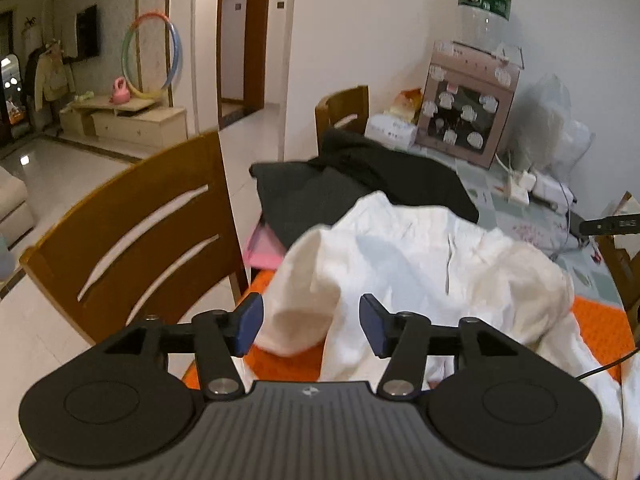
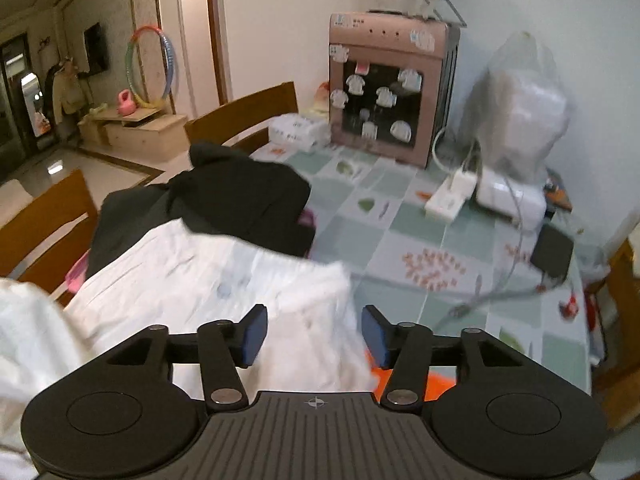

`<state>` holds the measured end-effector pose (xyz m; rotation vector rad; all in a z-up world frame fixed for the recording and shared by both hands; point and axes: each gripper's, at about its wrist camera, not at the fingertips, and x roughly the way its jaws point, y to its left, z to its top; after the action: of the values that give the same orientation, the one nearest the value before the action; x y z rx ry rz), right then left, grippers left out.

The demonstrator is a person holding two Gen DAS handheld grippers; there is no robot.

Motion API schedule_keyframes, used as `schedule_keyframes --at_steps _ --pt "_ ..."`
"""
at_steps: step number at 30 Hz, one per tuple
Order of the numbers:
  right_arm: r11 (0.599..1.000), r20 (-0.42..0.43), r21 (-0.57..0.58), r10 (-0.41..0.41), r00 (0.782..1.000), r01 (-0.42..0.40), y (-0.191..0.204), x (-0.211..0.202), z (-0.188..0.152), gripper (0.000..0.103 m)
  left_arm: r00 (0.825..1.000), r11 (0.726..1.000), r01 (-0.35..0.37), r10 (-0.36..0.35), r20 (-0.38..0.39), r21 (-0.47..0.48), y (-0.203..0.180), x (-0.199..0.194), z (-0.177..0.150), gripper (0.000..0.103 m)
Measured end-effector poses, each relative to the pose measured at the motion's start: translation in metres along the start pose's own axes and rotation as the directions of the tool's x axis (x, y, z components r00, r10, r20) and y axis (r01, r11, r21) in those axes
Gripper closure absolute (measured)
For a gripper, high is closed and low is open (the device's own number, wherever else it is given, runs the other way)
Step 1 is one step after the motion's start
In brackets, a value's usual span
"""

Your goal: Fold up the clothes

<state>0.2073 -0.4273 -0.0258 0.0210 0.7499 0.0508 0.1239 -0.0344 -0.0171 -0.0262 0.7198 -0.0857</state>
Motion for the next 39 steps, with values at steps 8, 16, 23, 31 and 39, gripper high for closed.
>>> schedule_keyframes --at_steps 8,16,23,31,39 --pt "0.999 -0.011 0.045 -0.003 1.0 0.004 -0.008 -0.059 -0.06 0.04 0.998 0.999 0.035 -0.033 -0.045 0.029 0.008 -0.012 -0.044 0.033" --pt "0.998 -0.041 0.039 -0.052 0.998 0.054 -0.017 -0.113 -0.124 0.038 0.997 0.997 0.06 -0.058 -0.052 0.037 0.003 -0.036 -0.068 0.024" --pt "0.987 -0.07 0.064 -0.14 0.988 0.144 -0.034 -0.153 -0.182 0.036 0.995 0.994 0.093 -0.092 -0.029 0.06 -0.016 -0.06 -0.082 0.021" --pt "0.919 -0.131 0.22 -0.303 0.944 0.326 -0.083 -0.199 -0.249 0.035 0.988 0.982 0.153 -0.149 -0.042 0.106 -0.05 -0.073 -0.098 0.019" --pt "0.802 -0.195 0.485 -0.288 0.937 0.348 -0.139 -0.191 -0.296 0.032 0.982 0.968 0.186 -0.177 -0.072 0.166 -0.085 -0.076 -0.116 0.019"
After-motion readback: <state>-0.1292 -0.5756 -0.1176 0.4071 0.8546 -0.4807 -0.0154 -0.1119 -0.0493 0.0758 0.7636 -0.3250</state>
